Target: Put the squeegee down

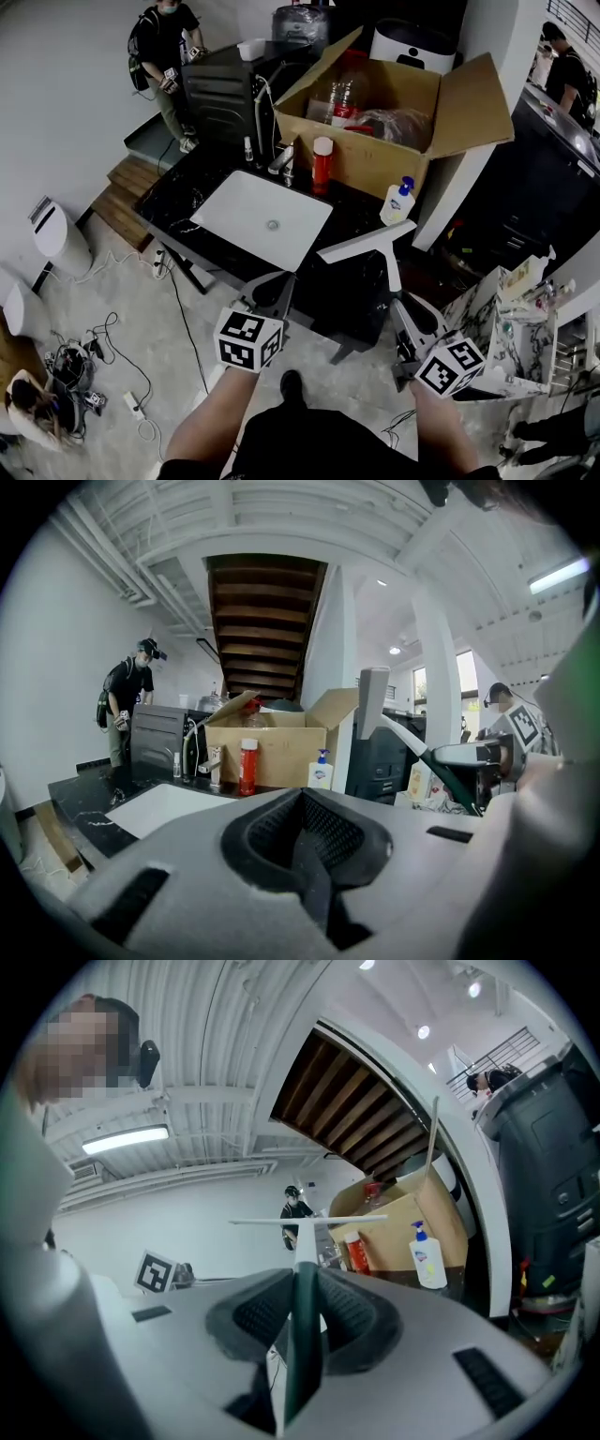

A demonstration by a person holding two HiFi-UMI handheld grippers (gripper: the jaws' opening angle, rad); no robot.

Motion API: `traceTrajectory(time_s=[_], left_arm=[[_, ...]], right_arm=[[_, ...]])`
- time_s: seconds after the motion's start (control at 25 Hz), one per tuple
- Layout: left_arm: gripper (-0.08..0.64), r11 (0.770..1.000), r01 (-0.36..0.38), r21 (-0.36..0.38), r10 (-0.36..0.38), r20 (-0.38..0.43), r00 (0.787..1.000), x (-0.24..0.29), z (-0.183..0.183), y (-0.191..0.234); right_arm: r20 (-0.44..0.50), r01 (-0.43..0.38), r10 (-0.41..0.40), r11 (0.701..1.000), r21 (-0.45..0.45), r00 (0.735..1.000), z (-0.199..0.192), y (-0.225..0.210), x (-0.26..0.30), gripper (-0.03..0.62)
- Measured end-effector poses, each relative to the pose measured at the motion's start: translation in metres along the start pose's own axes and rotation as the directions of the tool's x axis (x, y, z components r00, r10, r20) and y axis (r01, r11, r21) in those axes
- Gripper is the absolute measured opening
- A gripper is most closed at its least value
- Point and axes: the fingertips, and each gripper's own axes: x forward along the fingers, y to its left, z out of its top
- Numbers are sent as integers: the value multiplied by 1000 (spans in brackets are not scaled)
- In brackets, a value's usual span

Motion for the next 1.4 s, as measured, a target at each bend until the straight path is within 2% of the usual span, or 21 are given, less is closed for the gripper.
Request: traceTrajectory(time_s=[0.16, 0.4, 0.68, 0.92, 1.08, 1.24, 1.4], left_arm=[[9, 999, 32, 1, -32, 2, 999, 32, 12, 26], [9, 997, 75, -7, -75, 6, 997, 63, 14, 45], [9, 994, 110, -11, -110, -13, 994, 93, 11, 33], [9, 997, 70, -29, -71, -24, 997, 113, 15, 24], [9, 998, 50, -37, -52, -52, 997, 124, 9, 8], [9, 998, 33, -45, -36, -68, 997, 129, 0, -9], [9, 998, 10, -58, -14, -79, 997, 131, -9, -11]], right_arm=[[-7, 15, -15, 1000, -1, 1000, 3, -7, 36, 91], [-9, 75, -75, 997, -3, 997, 6, -22, 57, 91], [-16, 111, -110, 994, 22, 994, 6, -46, 57, 91], [-29, 79, -77, 996, 39, 997, 7, -69, 55, 91], [-56, 60, -56, 995, 78, 997, -2, -87, 48, 91], [-75, 27, -20, 996, 89, 997, -9, -98, 41, 91], [-111, 27, -17, 996, 89, 994, -20, -115, 43, 91]])
